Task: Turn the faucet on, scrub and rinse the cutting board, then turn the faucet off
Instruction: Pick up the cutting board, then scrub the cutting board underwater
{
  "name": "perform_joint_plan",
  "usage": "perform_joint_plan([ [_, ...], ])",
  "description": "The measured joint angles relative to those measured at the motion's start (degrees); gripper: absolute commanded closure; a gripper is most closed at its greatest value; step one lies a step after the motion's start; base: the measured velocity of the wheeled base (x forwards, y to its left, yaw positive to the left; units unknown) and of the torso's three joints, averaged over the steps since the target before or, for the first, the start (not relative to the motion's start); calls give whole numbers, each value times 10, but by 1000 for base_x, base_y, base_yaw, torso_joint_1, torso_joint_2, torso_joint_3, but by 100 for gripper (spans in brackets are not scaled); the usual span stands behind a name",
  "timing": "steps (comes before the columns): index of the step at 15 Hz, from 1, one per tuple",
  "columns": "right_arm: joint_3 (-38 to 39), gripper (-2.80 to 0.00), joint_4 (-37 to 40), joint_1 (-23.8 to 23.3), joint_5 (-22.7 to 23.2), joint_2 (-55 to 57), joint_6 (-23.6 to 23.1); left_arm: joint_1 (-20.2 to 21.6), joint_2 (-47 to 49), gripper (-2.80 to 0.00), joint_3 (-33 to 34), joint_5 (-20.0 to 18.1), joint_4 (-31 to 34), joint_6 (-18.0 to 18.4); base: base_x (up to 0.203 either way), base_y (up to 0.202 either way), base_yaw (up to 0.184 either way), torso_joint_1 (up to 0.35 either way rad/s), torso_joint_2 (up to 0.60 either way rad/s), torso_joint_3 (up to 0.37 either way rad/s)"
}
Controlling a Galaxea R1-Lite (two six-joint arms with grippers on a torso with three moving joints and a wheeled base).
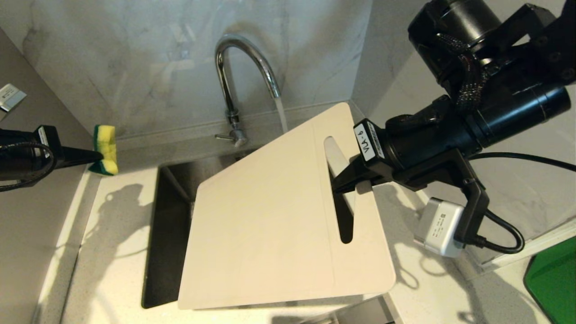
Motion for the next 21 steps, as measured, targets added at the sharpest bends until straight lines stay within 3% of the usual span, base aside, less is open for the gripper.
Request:
perform_joint_plan([
  [6,-29,0,-3,-24,-4,53,-6,0,0,0,0,0,0,0,0,0,0,0,0,0],
  [21,-35,0,-130,-99,0,120,-6,-9,4,0,6,0,1,-1,0,0,0,0,0,0],
])
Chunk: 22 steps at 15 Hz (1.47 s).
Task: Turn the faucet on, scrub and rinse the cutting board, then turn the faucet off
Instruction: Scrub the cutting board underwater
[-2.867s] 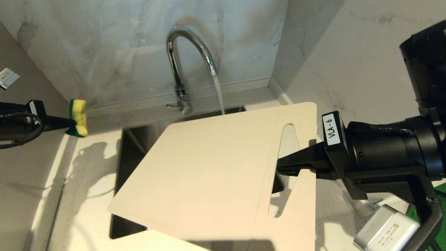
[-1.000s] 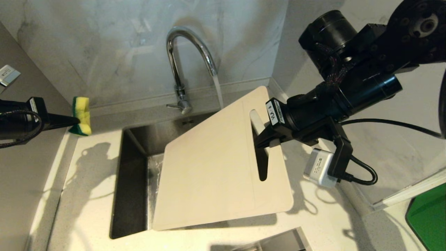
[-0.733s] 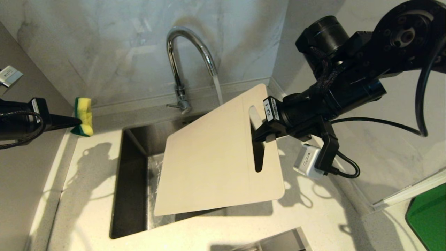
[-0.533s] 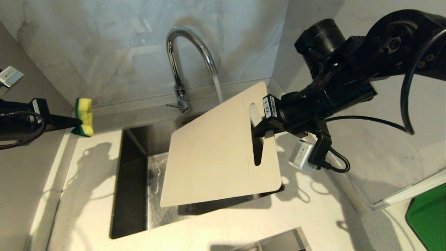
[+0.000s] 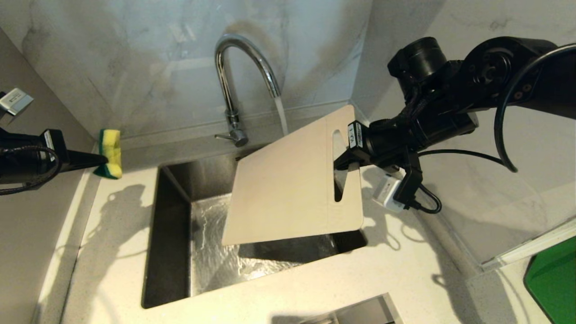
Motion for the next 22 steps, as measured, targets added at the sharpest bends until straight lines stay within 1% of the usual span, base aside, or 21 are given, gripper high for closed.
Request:
perform_joint_plan([
  [6,0,0,-43,-14,2,12,0,-3,0,0,1,0,0,0,0,0,0,0,0,0],
  [22,0,0,-56,-20,5,28,0,-5,5,0,2,0,-1,0,0,0,0,0,0,0],
])
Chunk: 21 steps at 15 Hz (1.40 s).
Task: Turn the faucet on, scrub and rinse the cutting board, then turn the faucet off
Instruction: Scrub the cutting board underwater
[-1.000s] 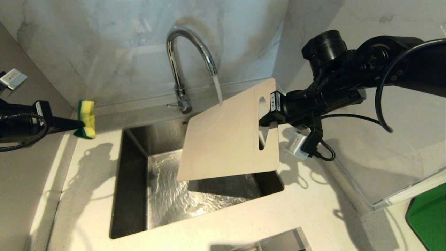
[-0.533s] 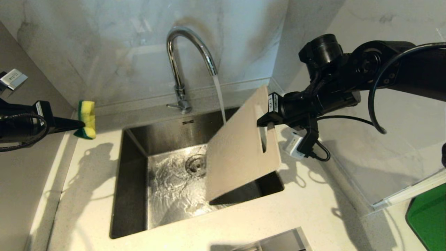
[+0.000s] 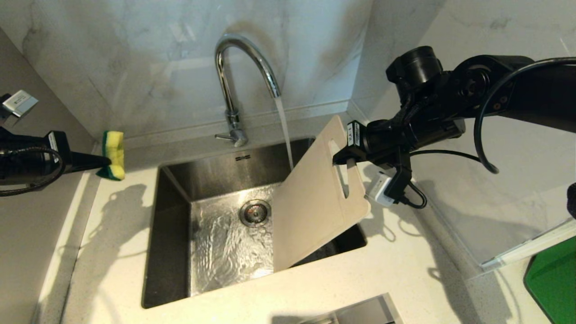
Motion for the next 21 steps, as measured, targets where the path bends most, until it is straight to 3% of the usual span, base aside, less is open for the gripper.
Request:
perform_joint_plan([
  [17,0,0,-26,-6,16,-61,5,-28,2,0,17,3,0,-1,0,0,0,0,0,0],
  [21,0,0,-30,-6,22,-81,12,-47,2,0,23,3,0,-16,0,0,0,0,0,0],
])
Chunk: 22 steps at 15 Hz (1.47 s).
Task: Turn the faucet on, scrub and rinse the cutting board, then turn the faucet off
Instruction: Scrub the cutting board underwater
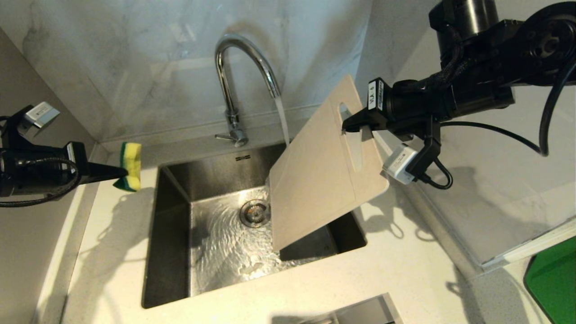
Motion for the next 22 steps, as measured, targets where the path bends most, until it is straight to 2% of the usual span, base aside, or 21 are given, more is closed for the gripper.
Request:
perform_joint_plan([
  [3,0,0,0,0,5,-11,6,-11,0,0,4,0,0,-5,0,0,0,0,0,0],
  [9,0,0,-1,5,7,-17,25,-62,0,0,9,0,0,-71,0,0,0,0,0,0],
  [11,0,0,-13,12,7,-17,35,-87,1,0,7,-1,-3,-89,0,0,0,0,0,0],
  [13,0,0,-17,23,6,-16,44,-133,3,0,-6,1,-4,-110,0,0,0,0,0,0],
  [15,0,0,-18,36,6,-16,50,-194,9,0,-24,23,-6,-128,0,0,0,0,0,0],
  [17,0,0,-20,47,6,-14,52,-244,29,0,-49,72,-18,-141,0,0,0,0,0,0],
  [19,4,0,-29,57,5,-12,60,-267,55,0,-78,101,-50,-165,0,0,0,0,0,0],
  [22,6,0,-28,67,5,-12,61,-280,94,0,-122,102,-59,-182,0,0,0,0,0,0],
])
